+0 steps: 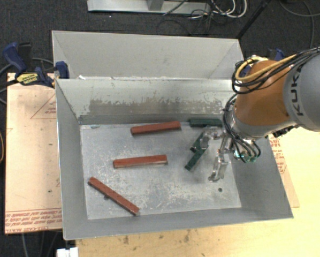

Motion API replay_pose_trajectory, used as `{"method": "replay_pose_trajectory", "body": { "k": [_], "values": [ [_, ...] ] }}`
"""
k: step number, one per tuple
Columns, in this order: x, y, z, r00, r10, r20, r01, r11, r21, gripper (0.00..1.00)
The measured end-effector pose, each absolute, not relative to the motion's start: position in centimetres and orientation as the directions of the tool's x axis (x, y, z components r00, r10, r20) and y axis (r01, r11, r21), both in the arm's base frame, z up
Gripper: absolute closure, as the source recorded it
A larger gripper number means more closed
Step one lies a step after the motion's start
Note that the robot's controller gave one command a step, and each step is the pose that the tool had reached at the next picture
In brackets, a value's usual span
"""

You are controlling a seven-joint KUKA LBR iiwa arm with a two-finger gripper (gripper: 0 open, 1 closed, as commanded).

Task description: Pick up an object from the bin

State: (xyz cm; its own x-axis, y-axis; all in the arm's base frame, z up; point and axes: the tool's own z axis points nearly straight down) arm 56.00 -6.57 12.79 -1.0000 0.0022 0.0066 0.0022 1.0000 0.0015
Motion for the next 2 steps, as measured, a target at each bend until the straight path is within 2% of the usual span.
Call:
{"method": "replay_pose_trajectory", "body": {
  "k": [1, 2],
  "values": [
    [59.72, -5.66, 6.85, -0.990, -0.141, -0.004, -0.141, 0.990, 0.000, 0.00],
    [59.67, -5.67, 7.13, -0.990, -0.142, -0.001, -0.142, 0.990, 0.001, 1.00]
  ]
}}
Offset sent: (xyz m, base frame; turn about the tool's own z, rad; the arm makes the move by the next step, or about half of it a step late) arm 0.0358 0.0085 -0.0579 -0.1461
